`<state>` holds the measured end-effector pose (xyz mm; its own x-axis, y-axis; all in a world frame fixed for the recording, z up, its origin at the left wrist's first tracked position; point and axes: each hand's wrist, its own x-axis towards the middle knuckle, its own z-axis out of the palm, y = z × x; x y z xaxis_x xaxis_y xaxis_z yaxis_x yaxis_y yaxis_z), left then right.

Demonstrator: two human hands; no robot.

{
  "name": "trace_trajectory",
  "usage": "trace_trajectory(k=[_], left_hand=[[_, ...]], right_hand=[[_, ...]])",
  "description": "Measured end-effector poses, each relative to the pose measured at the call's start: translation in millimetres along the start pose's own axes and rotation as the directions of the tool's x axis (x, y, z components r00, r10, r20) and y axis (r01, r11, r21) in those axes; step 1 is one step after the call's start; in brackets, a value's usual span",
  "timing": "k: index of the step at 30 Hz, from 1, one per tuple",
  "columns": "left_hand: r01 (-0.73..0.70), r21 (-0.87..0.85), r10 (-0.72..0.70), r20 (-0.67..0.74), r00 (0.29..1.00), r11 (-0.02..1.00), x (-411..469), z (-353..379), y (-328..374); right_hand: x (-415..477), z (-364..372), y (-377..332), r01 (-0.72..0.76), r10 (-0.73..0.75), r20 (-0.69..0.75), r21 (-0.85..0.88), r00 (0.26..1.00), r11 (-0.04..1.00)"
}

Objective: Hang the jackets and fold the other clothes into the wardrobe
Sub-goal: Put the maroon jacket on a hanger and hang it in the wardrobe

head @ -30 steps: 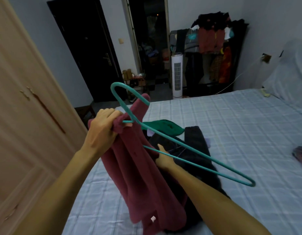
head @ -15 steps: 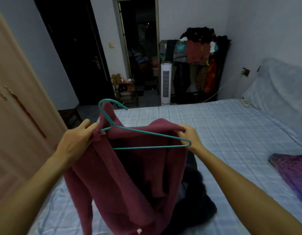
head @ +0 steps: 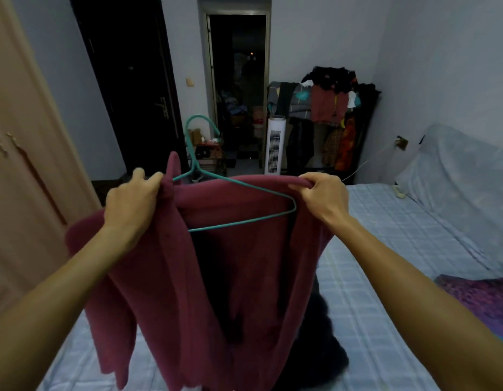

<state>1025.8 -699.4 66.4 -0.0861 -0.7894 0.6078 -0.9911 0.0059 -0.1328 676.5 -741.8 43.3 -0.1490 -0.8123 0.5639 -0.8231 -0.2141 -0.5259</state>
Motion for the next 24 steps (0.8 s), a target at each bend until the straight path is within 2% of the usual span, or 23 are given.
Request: trace_trajectory(k=[4,7,11,13,16,19,20,22,24], left_hand=[[-0.077,0.025,0.077,0.017,0.997,0.997,4,-21,39],[-0.144,-0.016,0.145,0.046,0.988,0.989,0,-19,78],[-0.056,-0.226,0.058,0.005,0.998,0.972,1,-12,94],[-0.029,-0.343,0.016,-0.041,0.999,0.939,6,-13,94],[-0.035,-0.466,-0.031,-0.133,0.991,0.884,17,-18,88],[-0.011,-0.512,-0.094,-0.179,0.979,0.859,23,-20,83],[-0.004,-0.529,-0.111,-0.185,0.976,0.849,24,-22,85],[-0.007,-0.564,-0.133,-0.207,0.969,0.826,27,-26,91],[-0.012,-0.59,-0.155,-0.23,0.961,0.807,31,-33,95]], right_hand=[[8,-4,-20,-0.037,0.048,-0.125,0.091,0.991,0.995],[12,-11,-51,0.016,0.016,-0.219,0.141,0.976,0.99],[10,-29,-82,0.105,-0.032,-0.305,0.226,0.952,0.968],[-7,-28,-96,0.203,-0.116,-0.334,0.24,0.935,0.949],[-40,-25,-101,0.343,-0.306,-0.197,0.188,0.931,0.92],[-35,-34,-82,0.418,-0.419,-0.061,0.28,0.906,0.864],[-29,-39,-77,0.469,-0.463,-0.088,0.242,0.882,0.849],[-17,-47,-69,0.526,-0.502,-0.233,0.05,0.833,0.849],[-6,-59,-61,0.432,-0.415,-0.315,-0.017,0.853,0.902]])
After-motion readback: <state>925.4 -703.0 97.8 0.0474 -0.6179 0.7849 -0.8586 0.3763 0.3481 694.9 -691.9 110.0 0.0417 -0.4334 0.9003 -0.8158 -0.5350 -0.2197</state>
